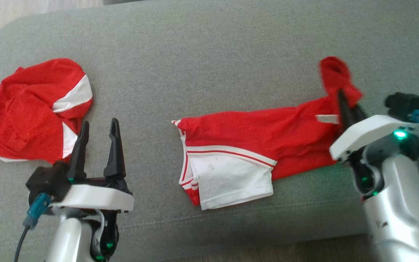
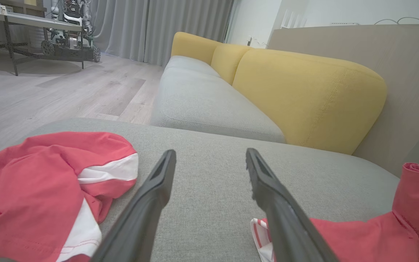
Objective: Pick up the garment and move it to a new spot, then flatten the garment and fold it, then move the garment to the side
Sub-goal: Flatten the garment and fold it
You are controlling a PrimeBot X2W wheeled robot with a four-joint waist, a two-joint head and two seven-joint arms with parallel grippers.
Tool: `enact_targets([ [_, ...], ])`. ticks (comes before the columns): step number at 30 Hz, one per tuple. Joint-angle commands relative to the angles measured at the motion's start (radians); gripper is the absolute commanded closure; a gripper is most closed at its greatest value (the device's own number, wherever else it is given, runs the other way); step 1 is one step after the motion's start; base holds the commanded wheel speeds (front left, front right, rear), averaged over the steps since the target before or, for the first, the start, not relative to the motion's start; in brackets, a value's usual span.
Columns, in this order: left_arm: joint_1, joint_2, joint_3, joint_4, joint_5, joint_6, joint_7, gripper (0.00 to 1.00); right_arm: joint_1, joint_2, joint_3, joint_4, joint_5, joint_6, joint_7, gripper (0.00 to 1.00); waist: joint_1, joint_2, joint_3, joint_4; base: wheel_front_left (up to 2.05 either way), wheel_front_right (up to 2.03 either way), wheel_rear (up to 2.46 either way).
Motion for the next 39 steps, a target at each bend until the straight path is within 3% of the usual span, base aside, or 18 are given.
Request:
enact_targets([
  [1,-0.026,0.004,0.031,-0.035,-0.005,0.007,-0.008,0.0,0.004,0.018,0.05,-0.091,0.049,0.0,0.032,1.0,0.0,0.0,0.003,-0.002,0.0,0.0,0.0],
  [8,-0.033,0.004,0.021,-0.03,-0.012,0.007,-0.008,0.0,0.106,0.023,0.219,-0.291,0.284,0.0,0.106,1.0,0.0,0.0,0.002,0.004,0.0,0.0,0.0],
  [16,-0.026,0.004,0.022,-0.026,-0.019,0.01,-0.008,0.0,0.191,0.023,0.383,-0.401,0.38,0.0,0.106,1.0,0.0,0.0,-0.002,0.014,0.0,0.0,0.0],
  [33,-0.037,0.004,-0.008,-0.019,-0.046,0.016,-0.008,0.0,0.098,0.023,0.574,-0.185,0.479,0.0,-0.076,1.0,0.0,0.0,0.03,0.088,0.0,0.0,0.0],
  [34,-0.037,0.004,-0.008,-0.018,-0.046,0.017,-0.008,0.0,0.092,0.023,0.588,-0.169,0.484,0.0,-0.087,0.54,0.0,0.0,0.031,0.091,0.0,0.0,0.0],
  [35,-0.036,0.004,-0.009,-0.017,-0.047,0.016,-0.008,0.0,0.087,0.023,0.603,-0.155,0.492,0.0,-0.095,0.0,0.0,0.0,0.032,0.094,0.0,0.0,0.0],
  [39,-0.036,0.004,-0.007,-0.016,-0.049,0.017,-0.008,0.0,0.066,0.023,0.657,-0.13,0.546,0.0,-0.135,0.0,0.0,0.0,0.033,0.098,0.0,0.0,0.0],
])
